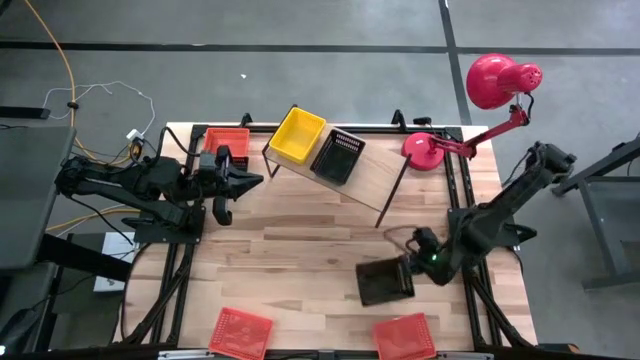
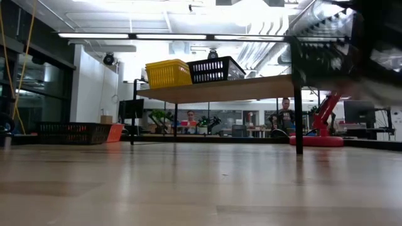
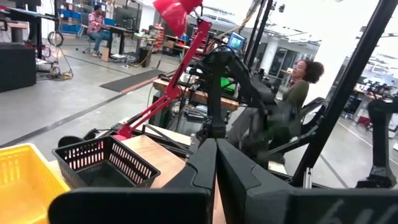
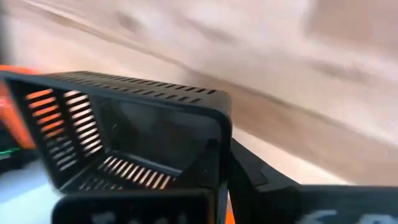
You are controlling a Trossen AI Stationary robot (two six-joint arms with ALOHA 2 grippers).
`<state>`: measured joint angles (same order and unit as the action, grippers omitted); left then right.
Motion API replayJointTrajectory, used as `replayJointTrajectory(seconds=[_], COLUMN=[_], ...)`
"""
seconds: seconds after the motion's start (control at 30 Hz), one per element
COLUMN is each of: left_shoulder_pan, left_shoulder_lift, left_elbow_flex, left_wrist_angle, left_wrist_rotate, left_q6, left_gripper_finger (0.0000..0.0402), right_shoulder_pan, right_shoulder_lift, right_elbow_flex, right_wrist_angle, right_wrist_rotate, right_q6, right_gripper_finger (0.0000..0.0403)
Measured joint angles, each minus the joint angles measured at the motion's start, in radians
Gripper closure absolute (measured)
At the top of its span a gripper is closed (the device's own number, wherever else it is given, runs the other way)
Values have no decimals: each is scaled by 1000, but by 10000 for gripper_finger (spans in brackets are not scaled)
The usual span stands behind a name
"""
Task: Stack baskets on shelf by color
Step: Stack the bottom black bin on top of the black bin on the shelf
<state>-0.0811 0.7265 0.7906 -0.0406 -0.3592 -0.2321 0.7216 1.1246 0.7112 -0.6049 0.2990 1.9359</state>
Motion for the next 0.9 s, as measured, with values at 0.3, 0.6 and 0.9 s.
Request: replayJointTrajectory(seconds=[0.3, 0.6, 0.9], left_shoulder_pan=[0, 0, 0], left_shoulder_lift=[0, 0, 0], left_elbow_flex=[0, 0, 0], left_wrist_angle=[0, 2, 54], left_wrist_rotate=[0, 0, 0], left_q6=[0, 0, -3], left_gripper_finger=[401, 401, 401], right_shoulder_pan=[-286, -664, -979], right_shoulder_lift=[-72, 119, 312], right_elbow_flex=[357, 817, 1055], right_wrist_angle=[-78, -300, -334], right_wrist_rotate=[67, 50, -170], right_q6=[-675, -1431, -1932], right_gripper_finger=[401, 402, 402])
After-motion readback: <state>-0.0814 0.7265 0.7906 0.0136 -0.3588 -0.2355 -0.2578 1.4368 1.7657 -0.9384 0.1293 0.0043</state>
